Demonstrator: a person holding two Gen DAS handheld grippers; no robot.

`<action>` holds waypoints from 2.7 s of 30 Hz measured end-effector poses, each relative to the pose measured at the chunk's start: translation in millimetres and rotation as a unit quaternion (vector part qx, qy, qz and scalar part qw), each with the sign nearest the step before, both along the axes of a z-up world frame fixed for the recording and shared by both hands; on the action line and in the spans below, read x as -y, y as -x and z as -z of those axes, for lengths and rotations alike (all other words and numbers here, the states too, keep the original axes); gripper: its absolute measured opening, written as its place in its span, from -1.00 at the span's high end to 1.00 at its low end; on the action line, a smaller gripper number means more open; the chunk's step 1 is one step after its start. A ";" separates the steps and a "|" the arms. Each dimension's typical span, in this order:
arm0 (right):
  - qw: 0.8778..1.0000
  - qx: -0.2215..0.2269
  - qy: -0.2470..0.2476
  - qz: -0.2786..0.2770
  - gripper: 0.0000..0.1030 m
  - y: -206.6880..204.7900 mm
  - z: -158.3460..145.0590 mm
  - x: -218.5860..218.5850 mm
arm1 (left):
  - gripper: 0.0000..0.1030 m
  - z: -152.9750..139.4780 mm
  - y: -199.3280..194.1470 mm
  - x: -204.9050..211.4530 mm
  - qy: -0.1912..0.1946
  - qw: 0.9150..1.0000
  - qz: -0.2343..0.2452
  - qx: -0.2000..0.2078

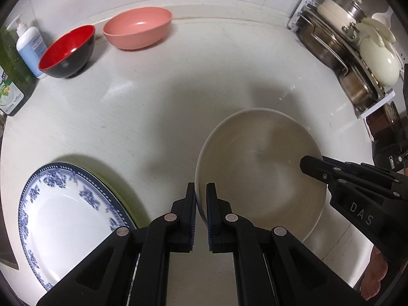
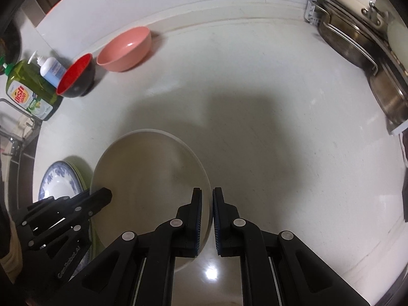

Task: Organize plates and bowls
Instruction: 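Carry the white bowl back and lower it onto the plate stack, then open both tools to release the white bowl, then move both tools forward to the pink bowl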

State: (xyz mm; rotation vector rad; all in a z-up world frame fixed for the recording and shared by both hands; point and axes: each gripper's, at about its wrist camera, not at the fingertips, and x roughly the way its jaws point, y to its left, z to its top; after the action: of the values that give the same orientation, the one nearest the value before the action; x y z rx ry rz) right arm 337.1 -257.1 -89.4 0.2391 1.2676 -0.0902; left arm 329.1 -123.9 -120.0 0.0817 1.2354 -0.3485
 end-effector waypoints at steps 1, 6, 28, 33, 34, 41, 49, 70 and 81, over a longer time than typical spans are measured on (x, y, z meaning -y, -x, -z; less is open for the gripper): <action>1.000 -0.001 -0.001 0.001 0.80 1.3 1.2 1.7 | 0.85 1.3 0.9 1.3 -0.001 1.000 0.001 -0.001; 1.000 -0.007 -0.002 0.002 0.79 6.8 6.6 7.6 | 0.85 7.8 2.5 8.6 -0.008 1.000 0.002 -0.008; 1.000 0.018 0.008 -0.018 0.51 11.7 0.6 9.6 | 0.28 -3.6 5.1 -1.6 -0.011 1.000 -0.016 0.020; 0.996 0.078 0.035 -0.018 0.28 15.3 -33.9 4.1 | 0.01 -32.3 4.6 -15.5 -0.023 0.996 -0.026 0.083; 0.996 0.086 0.033 -0.019 0.28 14.2 -39.4 2.7 | -0.03 -38.7 2.8 -19.7 -0.020 0.995 -0.029 0.092; 0.991 0.121 0.023 -0.045 0.28 -16.6 -67.8 -16.6 | -0.09 -70.8 -30.1 -46.9 -0.008 0.992 -0.045 0.117; 0.988 0.143 0.008 -0.057 0.28 -71.5 -85.7 -39.7 | -0.09 -98.8 -74.6 -74.4 -0.024 0.989 -0.048 0.135; 0.992 0.114 -0.042 -0.026 0.28 -200.7 -71.2 -61.3 | -0.09 -103.5 -215.3 -97.3 -0.040 0.993 -0.001 0.114; 0.996 0.070 -0.054 0.021 0.28 -253.1 -34.4 -59.6 | -0.06 -65.5 -285.3 -89.4 -0.050 0.995 0.031 0.082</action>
State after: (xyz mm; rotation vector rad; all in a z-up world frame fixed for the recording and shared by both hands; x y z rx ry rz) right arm 590.2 -197.5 -55.0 0.3604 1.1286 -0.0402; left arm 614.4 -34.5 -54.5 0.2307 1.0892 -0.3285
